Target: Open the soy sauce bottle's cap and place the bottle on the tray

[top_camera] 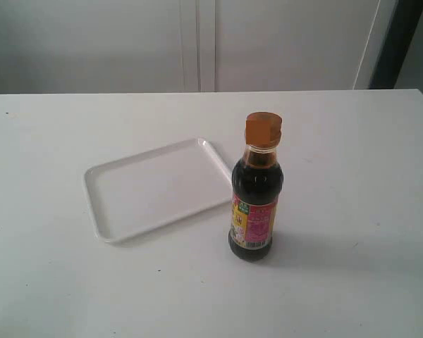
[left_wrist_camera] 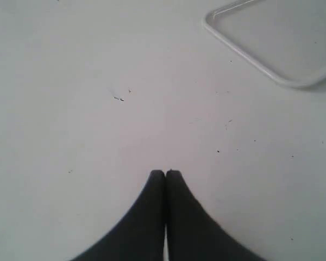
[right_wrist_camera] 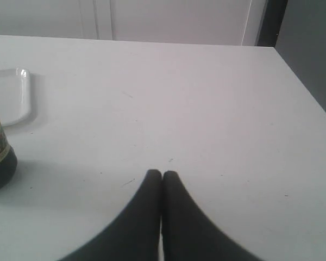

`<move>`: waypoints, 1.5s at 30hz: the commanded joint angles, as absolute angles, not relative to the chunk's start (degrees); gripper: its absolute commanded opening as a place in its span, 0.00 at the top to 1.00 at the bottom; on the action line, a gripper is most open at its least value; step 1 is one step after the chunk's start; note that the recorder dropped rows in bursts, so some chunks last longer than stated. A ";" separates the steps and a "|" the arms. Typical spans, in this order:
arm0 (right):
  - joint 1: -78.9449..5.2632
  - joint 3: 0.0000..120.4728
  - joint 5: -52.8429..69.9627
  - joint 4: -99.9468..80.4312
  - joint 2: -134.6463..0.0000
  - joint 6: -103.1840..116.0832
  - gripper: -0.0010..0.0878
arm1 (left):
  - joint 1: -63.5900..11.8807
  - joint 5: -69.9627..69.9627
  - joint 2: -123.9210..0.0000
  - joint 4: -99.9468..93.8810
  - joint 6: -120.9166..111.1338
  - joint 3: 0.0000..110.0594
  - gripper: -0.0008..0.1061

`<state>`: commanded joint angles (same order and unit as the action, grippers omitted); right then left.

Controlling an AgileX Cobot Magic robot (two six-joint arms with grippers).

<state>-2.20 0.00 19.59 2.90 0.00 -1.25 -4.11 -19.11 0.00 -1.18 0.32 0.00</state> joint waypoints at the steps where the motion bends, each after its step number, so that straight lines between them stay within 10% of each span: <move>1: -2.20 0.00 19.59 2.90 0.00 -1.25 0.99 | -4.11 -19.11 0.00 -2.08 0.00 0.00 0.99; 45: -2.20 0.00 19.59 2.90 0.00 0.33 0.99 | -4.11 8.59 0.00 -1.78 0.00 0.00 0.99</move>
